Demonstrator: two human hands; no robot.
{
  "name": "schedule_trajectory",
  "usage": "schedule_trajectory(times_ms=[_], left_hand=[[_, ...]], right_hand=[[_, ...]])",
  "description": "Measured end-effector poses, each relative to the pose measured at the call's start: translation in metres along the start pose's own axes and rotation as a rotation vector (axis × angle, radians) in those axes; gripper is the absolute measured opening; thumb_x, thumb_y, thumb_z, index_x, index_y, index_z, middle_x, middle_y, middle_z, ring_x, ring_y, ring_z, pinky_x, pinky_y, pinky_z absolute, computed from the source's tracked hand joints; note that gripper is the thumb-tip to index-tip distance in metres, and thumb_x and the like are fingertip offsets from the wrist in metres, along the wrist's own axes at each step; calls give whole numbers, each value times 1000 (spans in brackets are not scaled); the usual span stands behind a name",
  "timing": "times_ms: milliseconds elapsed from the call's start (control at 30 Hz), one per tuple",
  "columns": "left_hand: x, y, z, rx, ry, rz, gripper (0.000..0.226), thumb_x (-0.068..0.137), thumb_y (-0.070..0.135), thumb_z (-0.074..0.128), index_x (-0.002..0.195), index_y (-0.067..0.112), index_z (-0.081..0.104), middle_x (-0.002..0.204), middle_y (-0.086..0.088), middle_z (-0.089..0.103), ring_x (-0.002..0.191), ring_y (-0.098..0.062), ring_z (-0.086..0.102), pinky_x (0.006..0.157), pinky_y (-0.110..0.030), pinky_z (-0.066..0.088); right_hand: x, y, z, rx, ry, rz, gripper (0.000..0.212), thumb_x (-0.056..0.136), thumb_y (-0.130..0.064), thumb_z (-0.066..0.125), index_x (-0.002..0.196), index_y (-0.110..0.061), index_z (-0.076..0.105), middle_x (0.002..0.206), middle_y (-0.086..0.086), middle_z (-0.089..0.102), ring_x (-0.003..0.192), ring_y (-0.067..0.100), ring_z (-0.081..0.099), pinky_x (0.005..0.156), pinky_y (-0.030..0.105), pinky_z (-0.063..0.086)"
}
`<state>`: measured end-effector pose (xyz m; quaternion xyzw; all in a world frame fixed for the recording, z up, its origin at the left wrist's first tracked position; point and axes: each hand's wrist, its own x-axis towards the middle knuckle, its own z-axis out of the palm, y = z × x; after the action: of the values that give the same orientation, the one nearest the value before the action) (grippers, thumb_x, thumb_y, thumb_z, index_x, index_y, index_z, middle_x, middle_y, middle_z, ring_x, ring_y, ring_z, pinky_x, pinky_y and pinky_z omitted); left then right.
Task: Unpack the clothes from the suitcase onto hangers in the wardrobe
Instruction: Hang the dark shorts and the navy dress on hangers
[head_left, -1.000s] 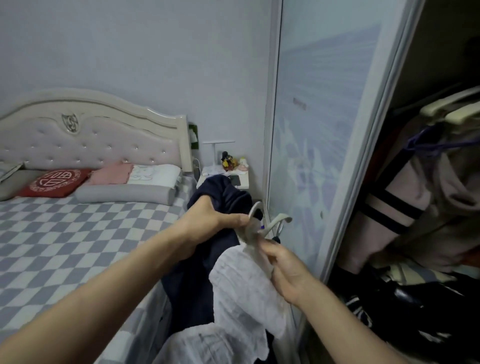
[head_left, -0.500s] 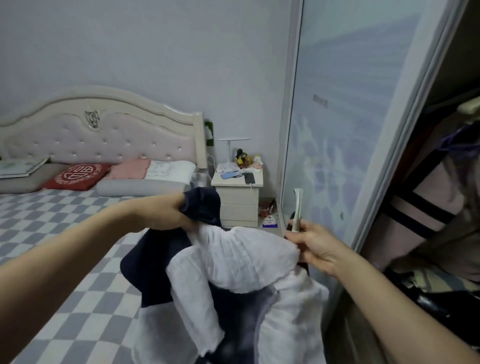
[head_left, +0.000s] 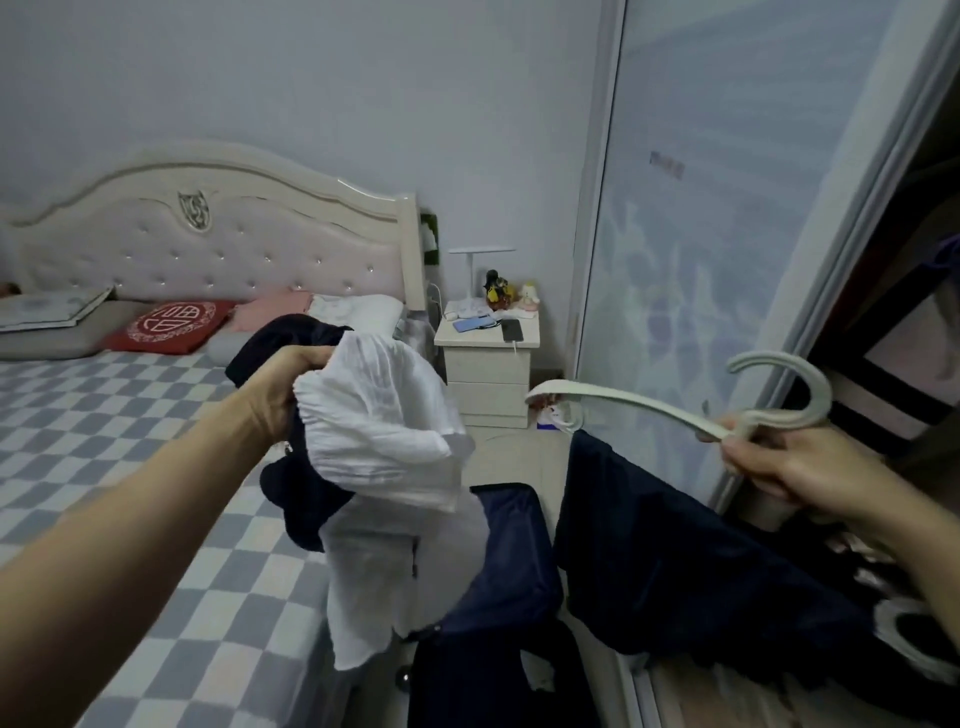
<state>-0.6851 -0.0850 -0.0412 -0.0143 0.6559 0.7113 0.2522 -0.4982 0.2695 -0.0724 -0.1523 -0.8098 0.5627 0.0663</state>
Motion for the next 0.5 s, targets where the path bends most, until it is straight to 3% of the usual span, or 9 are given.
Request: schedule_trajectory(times_ms=[100, 200, 300, 400, 467, 500], left_hand=[[10, -3, 13, 9, 34, -43, 49, 92, 15, 40, 57, 2, 71, 62, -10, 67, 54, -20, 67, 48, -26, 56], [13, -3, 32, 7, 10, -79, 21, 82, 19, 52, 80, 2, 65, 78, -9, 62, 67, -22, 64, 62, -27, 55], [11, -2, 58, -15, -90, -69, 18, 76, 16, 56, 78, 1, 64, 73, -9, 62, 60, -21, 63, 57, -26, 55], [1, 1, 90, -19, -201, -27, 22, 64, 19, 60, 76, 3, 69, 79, -8, 60, 67, -21, 61, 62, -27, 55], [-8, 6, 109, -49, -272, 6, 22, 64, 20, 59, 71, 4, 72, 79, -8, 62, 68, -21, 62, 64, -28, 56], [-12, 9, 118, -57, -301, 25, 22, 65, 20, 59, 69, 4, 73, 77, -9, 64, 66, -21, 64, 62, -29, 56]], right_hand=[[-7, -8, -5, -58, -120, -44, 16, 90, 1, 50, 92, -4, 66, 61, 7, 49, 39, 6, 33, 37, 11, 27], [-9, -10, 2, -68, -184, -67, 14, 89, 2, 51, 92, 0, 64, 58, 3, 54, 40, 7, 34, 37, 12, 27], [-8, -12, 22, -68, -227, -78, 10, 89, 3, 51, 88, 0, 61, 60, 3, 59, 37, 7, 38, 37, 11, 28], [1, -10, 51, -159, -280, -126, 12, 89, 2, 54, 83, -7, 59, 67, 6, 64, 36, 7, 44, 39, 12, 33], [8, -5, 73, -202, -203, -139, 13, 86, -3, 61, 94, -12, 55, 70, 5, 63, 40, 10, 49, 43, 19, 42], [12, -4, 84, -243, -109, -148, 23, 84, -10, 64, 103, -15, 52, 72, 4, 62, 47, 14, 55, 50, 24, 47]])
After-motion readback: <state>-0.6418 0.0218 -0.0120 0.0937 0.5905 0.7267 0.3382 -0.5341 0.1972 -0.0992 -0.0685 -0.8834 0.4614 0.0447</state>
